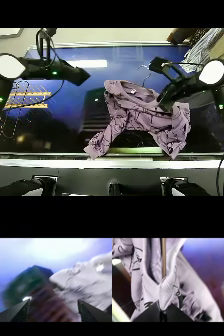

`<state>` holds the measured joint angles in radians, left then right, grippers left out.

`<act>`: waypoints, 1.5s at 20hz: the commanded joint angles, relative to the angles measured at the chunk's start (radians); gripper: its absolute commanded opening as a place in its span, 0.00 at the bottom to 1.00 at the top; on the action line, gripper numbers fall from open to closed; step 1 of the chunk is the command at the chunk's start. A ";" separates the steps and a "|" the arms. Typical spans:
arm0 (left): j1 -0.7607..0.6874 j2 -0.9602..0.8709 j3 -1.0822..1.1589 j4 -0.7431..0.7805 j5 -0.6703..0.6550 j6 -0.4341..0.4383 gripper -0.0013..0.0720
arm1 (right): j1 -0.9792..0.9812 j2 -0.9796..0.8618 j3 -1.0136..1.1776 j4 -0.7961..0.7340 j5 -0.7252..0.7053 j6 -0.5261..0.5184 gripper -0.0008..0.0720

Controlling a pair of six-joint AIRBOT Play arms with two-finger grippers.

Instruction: Fold the clothes and pants, and hang the long-sleeved shirts on hangers.

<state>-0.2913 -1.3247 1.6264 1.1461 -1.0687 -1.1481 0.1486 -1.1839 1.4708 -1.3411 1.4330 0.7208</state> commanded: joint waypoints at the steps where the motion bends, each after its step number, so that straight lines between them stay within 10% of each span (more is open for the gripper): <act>1: 0.073 -0.015 -0.001 0.041 -0.072 0.266 0.92 | 0.000 0.001 0.001 0.086 -0.047 -0.093 0.05; 9: 0.143 -0.041 -0.167 -0.335 -0.066 0.829 0.76 | 0.000 0.043 0.002 0.237 0.008 -0.232 0.05; 30: 0.217 0.002 -0.275 -0.563 -0.257 0.887 0.85 | -0.003 0.018 0.000 0.198 0.126 -0.401 0.05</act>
<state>-0.0944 -1.3338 1.3571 0.5850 -1.3064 -0.2626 0.1467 -1.1568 1.4712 -1.1404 1.5688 0.3321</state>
